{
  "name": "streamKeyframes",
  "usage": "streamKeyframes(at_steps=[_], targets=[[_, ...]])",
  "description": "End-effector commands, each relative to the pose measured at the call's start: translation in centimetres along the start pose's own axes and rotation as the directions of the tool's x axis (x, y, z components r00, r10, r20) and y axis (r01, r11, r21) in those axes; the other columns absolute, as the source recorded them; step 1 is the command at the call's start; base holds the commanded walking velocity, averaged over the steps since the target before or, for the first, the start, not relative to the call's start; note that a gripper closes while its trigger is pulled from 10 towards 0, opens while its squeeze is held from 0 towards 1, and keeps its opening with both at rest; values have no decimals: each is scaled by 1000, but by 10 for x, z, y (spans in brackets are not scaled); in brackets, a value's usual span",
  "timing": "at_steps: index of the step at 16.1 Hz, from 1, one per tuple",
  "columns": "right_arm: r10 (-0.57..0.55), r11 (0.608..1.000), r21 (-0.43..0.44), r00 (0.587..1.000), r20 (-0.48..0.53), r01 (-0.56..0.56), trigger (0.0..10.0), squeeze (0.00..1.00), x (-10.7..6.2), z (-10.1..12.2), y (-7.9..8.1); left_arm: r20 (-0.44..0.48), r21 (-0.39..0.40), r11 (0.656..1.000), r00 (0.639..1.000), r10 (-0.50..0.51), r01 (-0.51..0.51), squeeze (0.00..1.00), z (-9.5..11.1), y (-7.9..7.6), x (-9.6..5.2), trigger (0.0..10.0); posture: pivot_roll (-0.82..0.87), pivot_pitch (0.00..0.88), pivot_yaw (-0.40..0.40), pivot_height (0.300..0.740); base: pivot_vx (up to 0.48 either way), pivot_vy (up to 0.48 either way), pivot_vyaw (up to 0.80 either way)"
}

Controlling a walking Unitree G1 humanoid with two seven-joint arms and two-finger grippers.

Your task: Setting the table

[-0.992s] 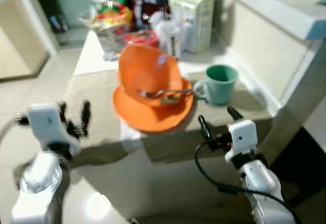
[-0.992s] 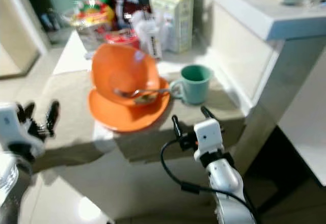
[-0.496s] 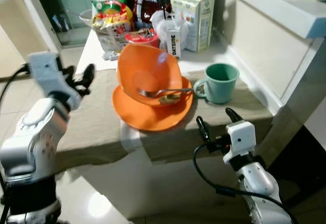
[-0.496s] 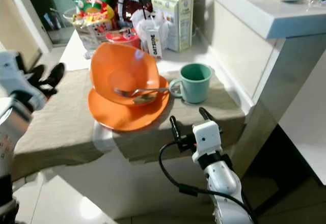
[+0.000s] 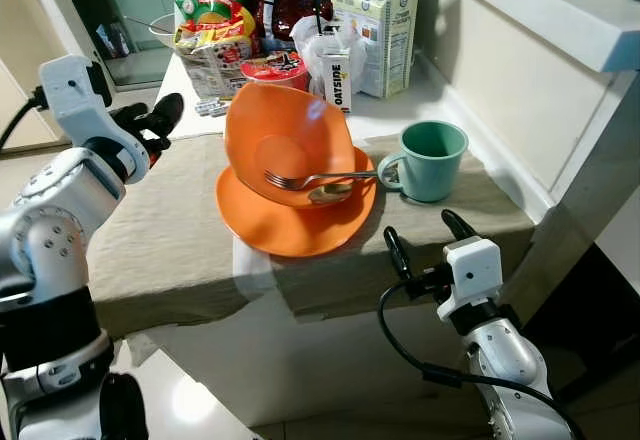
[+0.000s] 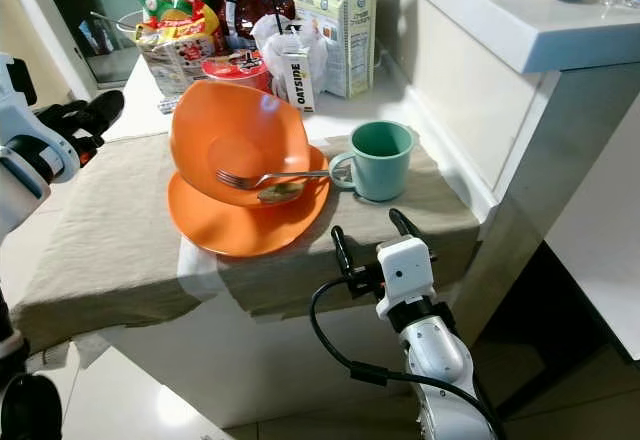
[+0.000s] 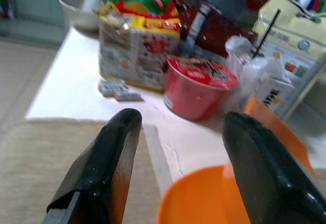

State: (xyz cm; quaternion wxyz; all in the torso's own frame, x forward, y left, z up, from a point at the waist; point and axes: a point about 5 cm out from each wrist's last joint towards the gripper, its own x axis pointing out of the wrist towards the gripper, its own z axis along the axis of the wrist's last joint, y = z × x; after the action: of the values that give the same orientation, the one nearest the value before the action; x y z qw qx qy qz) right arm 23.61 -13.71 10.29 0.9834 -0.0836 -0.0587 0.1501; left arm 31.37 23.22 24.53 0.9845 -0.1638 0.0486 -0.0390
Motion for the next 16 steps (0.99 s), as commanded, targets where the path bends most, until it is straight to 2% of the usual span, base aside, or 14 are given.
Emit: streamKeyframes(at_steps=[1,2,4,6,7,11,16], targets=[[-17,1000,3,998,-61,17,10000,0,-2,-10,-3,-21,-27,1000,1000,-2,1,0,2,1,1,10000,-132,13,132,740,0,0,0],[-17,1000,3,998,-61,17,10000,0,-2,-10,-3,-38,-43,999,999,-12,10,0,1,-1,2,10000,-130,12,132,740,0,0,0],[-12,1000,3,998,-59,12,10000,0,0,-10,-3,-128,-73,995,989,-78,69,0,-3,-9,7,10000,-130,10,132,740,0,0,0],[-11,1000,2,998,-57,11,10000,0,0,-10,-3,-149,-77,994,985,-92,81,0,-3,-10,11,10000,-131,9,133,740,0,0,0],[-6,1000,-1,999,-52,6,10000,0,1,-9,-3,-187,-71,991,974,-128,117,0,3,-16,17,10000,-136,12,138,740,0,0,0],[-9,1000,-1,999,-52,9,10000,0,-1,-9,-2,-226,-47,989,963,-149,142,0,6,-21,20,10000,-142,15,146,740,0,0,0],[-13,1000,-4,998,-55,13,10000,0,-4,-8,-1,-297,-23,991,945,-135,134,0,-2,-19,27,10000,-154,22,148,740,0,0,0]])
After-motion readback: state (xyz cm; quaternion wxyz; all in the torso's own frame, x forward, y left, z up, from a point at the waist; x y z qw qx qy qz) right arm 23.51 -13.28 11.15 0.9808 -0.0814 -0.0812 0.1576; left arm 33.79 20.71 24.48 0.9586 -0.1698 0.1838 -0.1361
